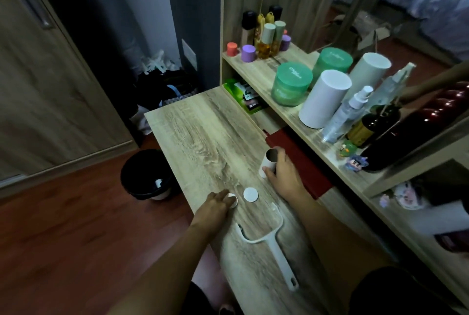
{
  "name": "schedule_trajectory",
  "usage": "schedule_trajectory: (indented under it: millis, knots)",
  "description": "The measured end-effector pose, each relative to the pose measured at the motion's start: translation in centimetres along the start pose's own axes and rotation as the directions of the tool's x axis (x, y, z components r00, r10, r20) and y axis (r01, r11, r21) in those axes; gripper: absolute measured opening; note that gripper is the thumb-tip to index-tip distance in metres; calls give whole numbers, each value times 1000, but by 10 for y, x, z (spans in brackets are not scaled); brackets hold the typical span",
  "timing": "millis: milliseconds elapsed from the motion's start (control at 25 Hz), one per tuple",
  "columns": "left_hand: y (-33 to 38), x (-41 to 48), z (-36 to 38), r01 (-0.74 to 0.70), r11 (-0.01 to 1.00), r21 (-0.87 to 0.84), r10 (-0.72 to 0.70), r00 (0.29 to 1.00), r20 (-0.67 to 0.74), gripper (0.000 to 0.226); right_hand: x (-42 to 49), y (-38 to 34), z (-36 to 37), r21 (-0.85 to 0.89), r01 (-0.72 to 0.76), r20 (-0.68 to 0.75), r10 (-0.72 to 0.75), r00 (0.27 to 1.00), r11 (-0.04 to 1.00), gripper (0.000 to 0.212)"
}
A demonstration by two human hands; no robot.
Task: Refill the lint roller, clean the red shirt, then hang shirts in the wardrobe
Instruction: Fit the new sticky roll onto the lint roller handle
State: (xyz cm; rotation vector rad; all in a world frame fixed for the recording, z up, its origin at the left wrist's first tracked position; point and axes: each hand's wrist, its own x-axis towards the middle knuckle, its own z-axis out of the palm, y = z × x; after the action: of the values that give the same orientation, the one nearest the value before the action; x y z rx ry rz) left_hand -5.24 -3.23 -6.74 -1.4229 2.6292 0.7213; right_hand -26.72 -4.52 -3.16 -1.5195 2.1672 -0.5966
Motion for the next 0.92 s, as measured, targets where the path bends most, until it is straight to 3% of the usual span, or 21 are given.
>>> schedule_trajectory:
  millis: [200,360,480,600,680,760,920]
  knots:
    - [7,3,1,42,995,87,-40,999,-35,28,7,6,6,262,-64,17,62,998,963,59]
    - [11,6,-4,39,993,112,-33,998,-54,33,10,10,5,352,-58,3,60,998,934,52]
    - [4,6,-11,122,976,-179,-151,976,-157,41,10,11,3,374,-1,-29,13,999,927,51]
    - [2,8,-29,186,839,-512,-363,891,-272,42,2,6,-3,393,28,18,-38,999,919,53]
    - [6,9,-45,154,728,-668,-448,845,-293,31,-5,4,-10,355,107,71,-140,988,929,52]
    - [12,9,-61,70,657,-751,-431,852,-298,24,-10,1,-20,284,209,124,-252,960,936,51]
    - [33,1,-78,-94,611,-786,-243,923,-300,31,-14,-5,-30,137,325,195,-347,917,936,50]
